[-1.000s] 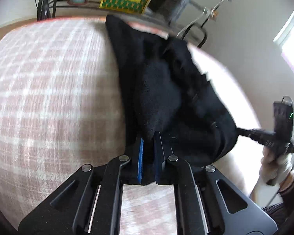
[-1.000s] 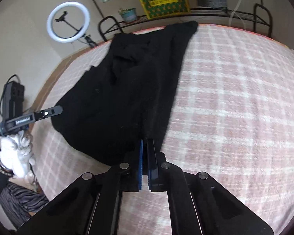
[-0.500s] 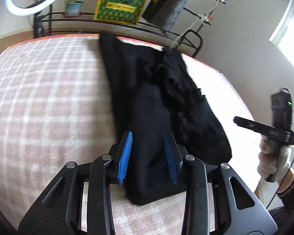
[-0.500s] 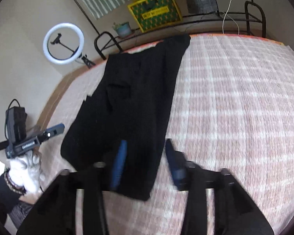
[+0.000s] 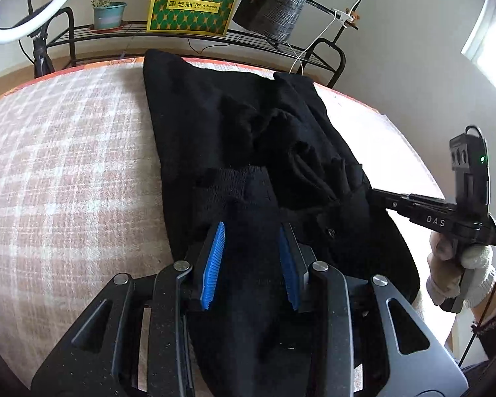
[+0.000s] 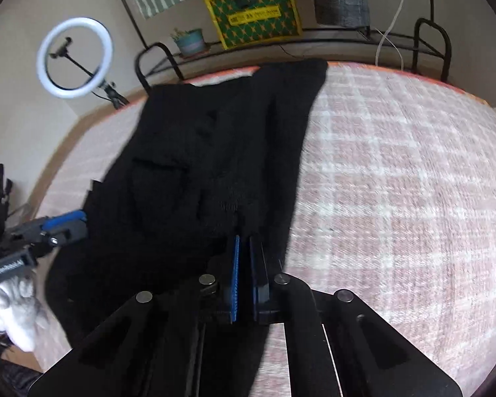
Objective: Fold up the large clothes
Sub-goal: 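Lift the strip end with both tools and fold it over toward the collar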
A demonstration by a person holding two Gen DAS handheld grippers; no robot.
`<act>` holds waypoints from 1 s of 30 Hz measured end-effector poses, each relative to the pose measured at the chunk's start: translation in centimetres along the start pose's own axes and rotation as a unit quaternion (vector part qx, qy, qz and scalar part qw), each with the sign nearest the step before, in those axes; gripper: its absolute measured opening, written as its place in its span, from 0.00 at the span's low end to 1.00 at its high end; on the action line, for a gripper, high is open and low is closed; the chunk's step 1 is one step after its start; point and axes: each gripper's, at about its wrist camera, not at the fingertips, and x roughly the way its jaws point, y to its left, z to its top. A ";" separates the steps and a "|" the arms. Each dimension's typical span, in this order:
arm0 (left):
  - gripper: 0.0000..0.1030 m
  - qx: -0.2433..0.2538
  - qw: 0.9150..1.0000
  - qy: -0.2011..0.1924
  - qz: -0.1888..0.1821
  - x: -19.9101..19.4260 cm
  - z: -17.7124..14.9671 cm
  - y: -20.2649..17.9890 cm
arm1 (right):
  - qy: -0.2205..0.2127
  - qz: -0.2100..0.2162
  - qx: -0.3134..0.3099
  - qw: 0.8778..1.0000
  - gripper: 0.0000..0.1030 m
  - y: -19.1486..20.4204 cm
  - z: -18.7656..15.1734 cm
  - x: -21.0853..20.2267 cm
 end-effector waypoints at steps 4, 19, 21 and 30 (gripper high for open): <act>0.33 0.008 1.000 -0.016 0.007 -1.2 2.0 1.0 | 0.013 0.049 0.002 0.999 0.08 -0.8 0.9 -0.6; 0.49 -0.036 0.996 0.018 -0.080 9.4 17.2 -1.2 | -0.067 0.057 0.095 0.992 0.31 -9.8 9.9 2.2; 0.49 -0.041 0.995 0.034 -0.089 12.0 17.6 -1.6 | -0.069 0.063 0.109 0.990 0.31 -10.7 11.6 3.3; 0.02 -0.023 0.996 0.066 -0.058 17.9 17.6 -3.4 | -0.054 0.063 0.126 0.989 0.31 -12.0 16.8 8.2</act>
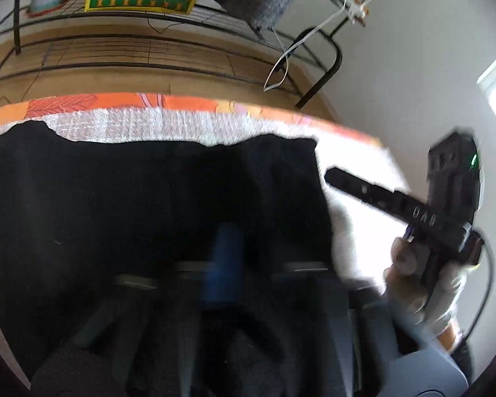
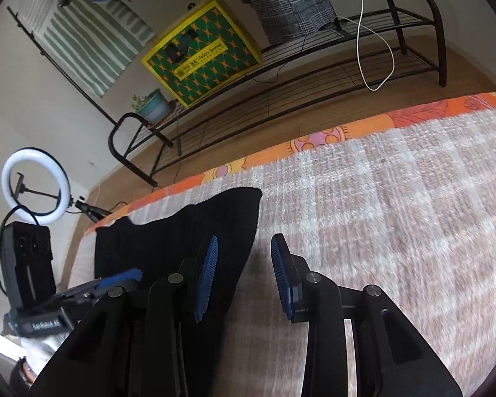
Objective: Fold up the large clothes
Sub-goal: 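Lift the strip end with both tools and fold it over toward the collar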
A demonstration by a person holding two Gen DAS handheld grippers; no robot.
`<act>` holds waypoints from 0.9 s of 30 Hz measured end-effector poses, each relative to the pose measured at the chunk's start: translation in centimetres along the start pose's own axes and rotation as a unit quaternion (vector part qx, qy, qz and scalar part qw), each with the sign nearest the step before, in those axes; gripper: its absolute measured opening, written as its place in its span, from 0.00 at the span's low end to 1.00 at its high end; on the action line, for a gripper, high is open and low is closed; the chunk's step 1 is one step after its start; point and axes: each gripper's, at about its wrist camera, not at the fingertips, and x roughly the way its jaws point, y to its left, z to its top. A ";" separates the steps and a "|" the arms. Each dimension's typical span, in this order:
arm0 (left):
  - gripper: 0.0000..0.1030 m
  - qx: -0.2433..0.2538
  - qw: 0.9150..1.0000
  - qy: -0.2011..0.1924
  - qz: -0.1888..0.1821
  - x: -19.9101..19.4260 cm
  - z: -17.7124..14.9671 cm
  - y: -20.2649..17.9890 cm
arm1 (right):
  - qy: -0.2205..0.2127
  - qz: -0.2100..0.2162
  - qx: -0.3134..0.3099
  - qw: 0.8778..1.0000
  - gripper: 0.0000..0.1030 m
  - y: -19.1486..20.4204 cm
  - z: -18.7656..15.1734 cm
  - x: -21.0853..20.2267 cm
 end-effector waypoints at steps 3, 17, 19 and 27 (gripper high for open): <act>0.02 -0.019 0.998 -0.048 0.019 -1.8 -1.1 0.8 | 0.006 -0.012 -0.021 1.000 0.31 0.8 0.1 1.2; 0.35 0.002 0.992 -0.122 0.034 -10.2 1.7 2.5 | -0.010 -0.069 -0.126 0.990 0.03 5.4 1.1 3.3; 0.41 -0.001 0.989 -0.137 0.057 -12.4 1.8 4.8 | -0.009 -0.059 -0.096 0.994 0.03 4.6 1.8 3.4; 0.46 -0.083 0.990 -0.090 0.070 -11.7 -0.3 16.8 | 0.006 0.026 -0.028 0.999 0.40 1.4 0.9 1.5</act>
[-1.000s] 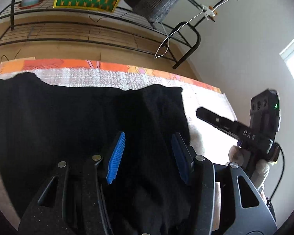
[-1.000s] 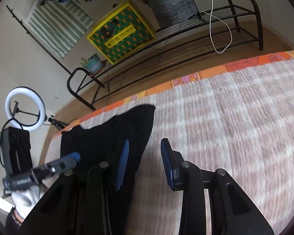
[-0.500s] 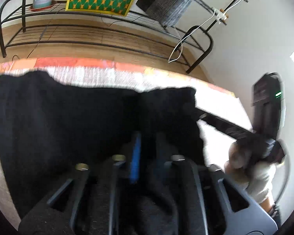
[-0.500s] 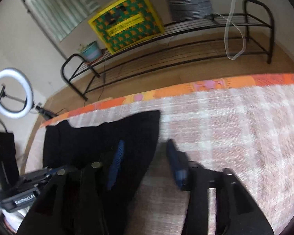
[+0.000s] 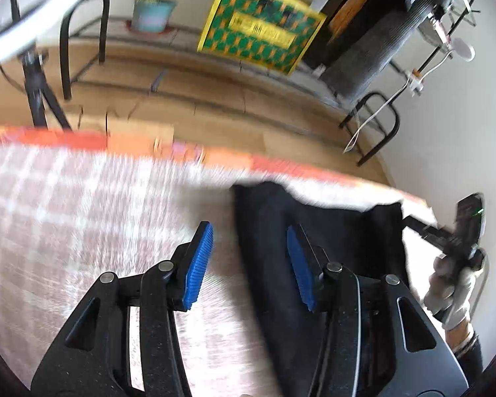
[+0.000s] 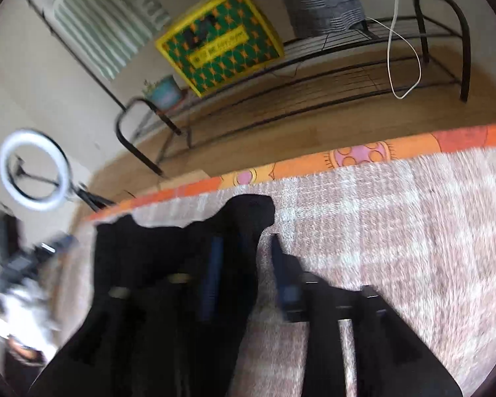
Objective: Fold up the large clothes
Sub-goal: 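Lift the strip end with both tools and fold it over toward the collar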
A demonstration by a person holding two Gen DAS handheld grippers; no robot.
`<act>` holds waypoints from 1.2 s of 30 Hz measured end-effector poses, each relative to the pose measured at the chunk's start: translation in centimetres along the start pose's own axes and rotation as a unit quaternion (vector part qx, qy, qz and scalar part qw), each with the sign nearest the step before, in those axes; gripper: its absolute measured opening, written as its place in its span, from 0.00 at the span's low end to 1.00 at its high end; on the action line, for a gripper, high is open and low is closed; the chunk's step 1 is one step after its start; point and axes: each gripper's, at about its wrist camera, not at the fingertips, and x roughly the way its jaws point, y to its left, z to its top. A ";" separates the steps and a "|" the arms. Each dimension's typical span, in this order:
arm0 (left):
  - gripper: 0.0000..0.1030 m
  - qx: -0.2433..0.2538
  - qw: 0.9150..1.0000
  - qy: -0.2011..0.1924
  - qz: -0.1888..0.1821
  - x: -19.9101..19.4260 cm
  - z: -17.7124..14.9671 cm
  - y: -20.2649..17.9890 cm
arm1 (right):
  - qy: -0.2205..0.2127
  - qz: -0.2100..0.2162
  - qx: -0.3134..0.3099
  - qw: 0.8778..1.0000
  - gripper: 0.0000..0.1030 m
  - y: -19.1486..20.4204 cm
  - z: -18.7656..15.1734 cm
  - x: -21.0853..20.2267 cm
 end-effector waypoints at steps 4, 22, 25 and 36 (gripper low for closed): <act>0.46 -0.038 0.998 0.010 -0.046 3.1 -0.3 1.2 | -0.003 0.010 0.020 1.000 0.43 -0.9 -0.1 -0.2; 0.08 -0.001 0.994 -0.046 -0.103 -0.9 0.4 -4.0 | -0.025 0.033 -0.066 0.997 0.06 4.7 -0.7 -1.3; 0.08 0.011 0.992 -0.056 -0.110 -3.6 -0.3 -5.3 | -0.037 0.062 -0.088 0.994 0.06 6.5 -1.4 -4.1; 0.08 0.061 0.988 -0.061 -0.126 -14.1 -8.2 -8.5 | -0.033 0.086 -0.152 0.984 0.06 12.7 -8.2 -13.9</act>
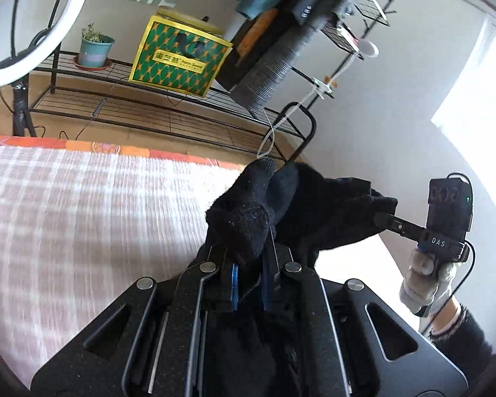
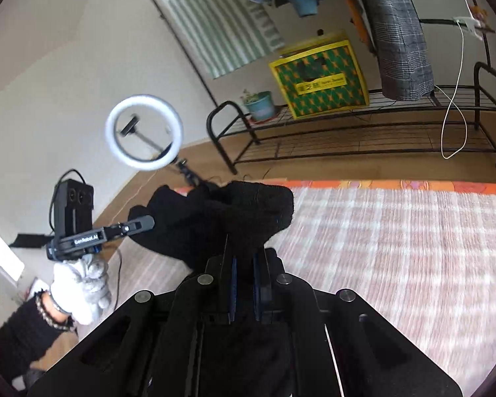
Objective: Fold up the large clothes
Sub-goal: 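Lift the strip end with both tools and fold it over toward the collar, then lower the folded bundle onto the mattress and open both tools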
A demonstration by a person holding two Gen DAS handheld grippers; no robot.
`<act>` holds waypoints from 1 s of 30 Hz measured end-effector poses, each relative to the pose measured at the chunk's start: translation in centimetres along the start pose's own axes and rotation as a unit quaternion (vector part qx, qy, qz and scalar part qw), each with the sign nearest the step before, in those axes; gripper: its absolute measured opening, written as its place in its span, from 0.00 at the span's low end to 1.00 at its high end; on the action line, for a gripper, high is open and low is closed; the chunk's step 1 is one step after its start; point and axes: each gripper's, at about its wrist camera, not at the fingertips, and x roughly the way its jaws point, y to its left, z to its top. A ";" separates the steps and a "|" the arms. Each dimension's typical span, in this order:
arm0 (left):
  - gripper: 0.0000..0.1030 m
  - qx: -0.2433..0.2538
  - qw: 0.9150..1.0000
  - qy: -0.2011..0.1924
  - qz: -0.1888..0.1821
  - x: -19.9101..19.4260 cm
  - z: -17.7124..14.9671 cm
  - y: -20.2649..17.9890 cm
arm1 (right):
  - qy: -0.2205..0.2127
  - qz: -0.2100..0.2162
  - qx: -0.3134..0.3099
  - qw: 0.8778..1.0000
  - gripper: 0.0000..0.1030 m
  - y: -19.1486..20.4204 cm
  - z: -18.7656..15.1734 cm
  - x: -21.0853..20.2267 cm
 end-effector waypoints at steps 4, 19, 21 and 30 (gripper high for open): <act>0.08 0.009 1.000 0.013 0.006 -2.7 -3.0 -1.3 | 0.014 -0.006 -0.016 1.000 0.06 2.4 -2.9 -2.6; 0.08 0.053 0.994 0.077 0.057 -5.6 -13.6 -4.9 | 0.075 -0.053 -0.027 0.995 0.06 6.0 -13.2 -6.3; 0.08 0.058 0.993 0.082 0.065 -5.7 -14.2 -4.9 | 0.080 -0.061 -0.032 0.994 0.06 6.4 -14.1 -6.4; 0.08 0.092 0.988 0.095 0.083 -7.1 -16.6 -5.0 | 0.101 -0.117 -0.079 0.985 0.06 7.6 -17.2 -6.7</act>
